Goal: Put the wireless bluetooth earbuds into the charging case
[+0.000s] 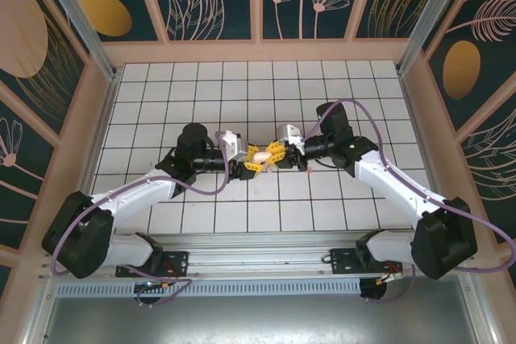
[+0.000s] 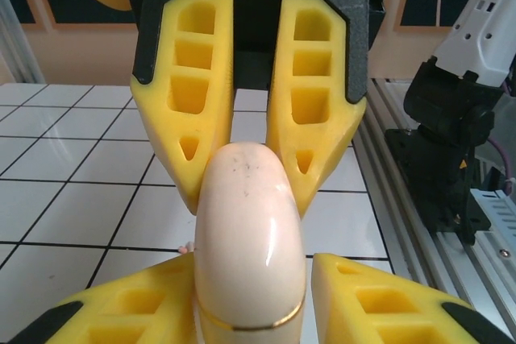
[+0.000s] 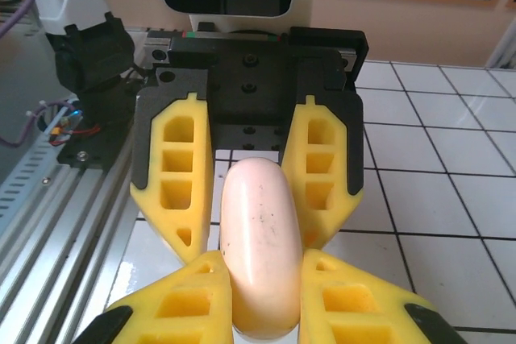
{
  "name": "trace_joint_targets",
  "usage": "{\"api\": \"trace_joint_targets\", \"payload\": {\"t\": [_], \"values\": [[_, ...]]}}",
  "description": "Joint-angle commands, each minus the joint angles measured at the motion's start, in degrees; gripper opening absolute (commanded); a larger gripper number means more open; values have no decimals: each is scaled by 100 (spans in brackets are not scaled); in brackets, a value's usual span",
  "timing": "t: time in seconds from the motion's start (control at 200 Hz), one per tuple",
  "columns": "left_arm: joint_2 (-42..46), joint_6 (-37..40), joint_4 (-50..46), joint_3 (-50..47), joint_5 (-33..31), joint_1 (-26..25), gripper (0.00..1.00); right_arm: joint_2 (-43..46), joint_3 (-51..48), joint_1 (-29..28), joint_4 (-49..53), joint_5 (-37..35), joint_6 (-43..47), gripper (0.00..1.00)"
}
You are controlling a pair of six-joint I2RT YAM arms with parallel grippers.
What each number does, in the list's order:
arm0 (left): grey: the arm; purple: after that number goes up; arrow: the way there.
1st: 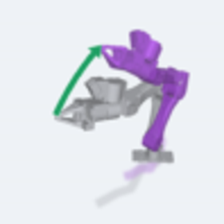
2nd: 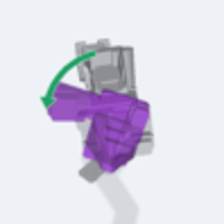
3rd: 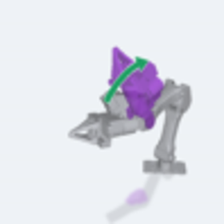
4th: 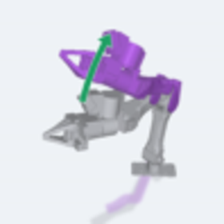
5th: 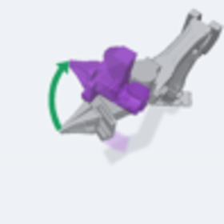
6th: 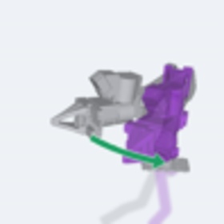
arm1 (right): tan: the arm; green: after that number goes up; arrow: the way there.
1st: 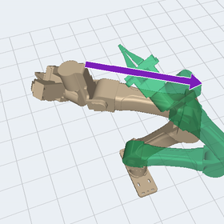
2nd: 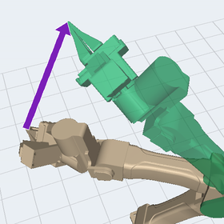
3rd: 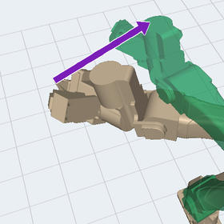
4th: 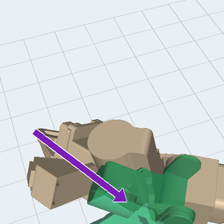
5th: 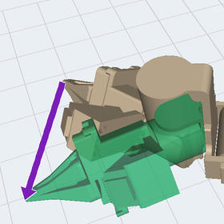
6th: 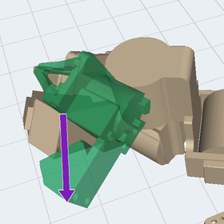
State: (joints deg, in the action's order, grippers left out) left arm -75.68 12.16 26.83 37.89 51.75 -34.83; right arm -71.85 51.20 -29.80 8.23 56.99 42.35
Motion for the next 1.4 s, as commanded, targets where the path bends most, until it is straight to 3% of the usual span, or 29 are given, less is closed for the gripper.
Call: {"api": "trace_joint_targets", "payload": {"t": [0.0,0.12,0.23,0.751,1.061,1.226,1.396], "values": [[155,-3,134,12,188,-68,36,249,-169,-61,-761,-449,-293,18],[184,-12,91,16,132,-72,27,329,-245,-61,-819,-521,-310,17],[203,-3,68,12,51,-72,27,380,-267,-62,-822,-522,-315,18],[255,-70,-20,11,-90,-74,37,491,-365,-43,-842,-585,-297,18],[369,-117,7,-5,-102,-68,21,450,-365,-52,-829,-596,-305,18],[335,-58,-44,-1,-86,-70,20,408,-390,-52,-1096,-617,-555,36],[317,-28,-124,25,-67,-68,20,428,-411,-43,-1313,-859,-618,38]]}}
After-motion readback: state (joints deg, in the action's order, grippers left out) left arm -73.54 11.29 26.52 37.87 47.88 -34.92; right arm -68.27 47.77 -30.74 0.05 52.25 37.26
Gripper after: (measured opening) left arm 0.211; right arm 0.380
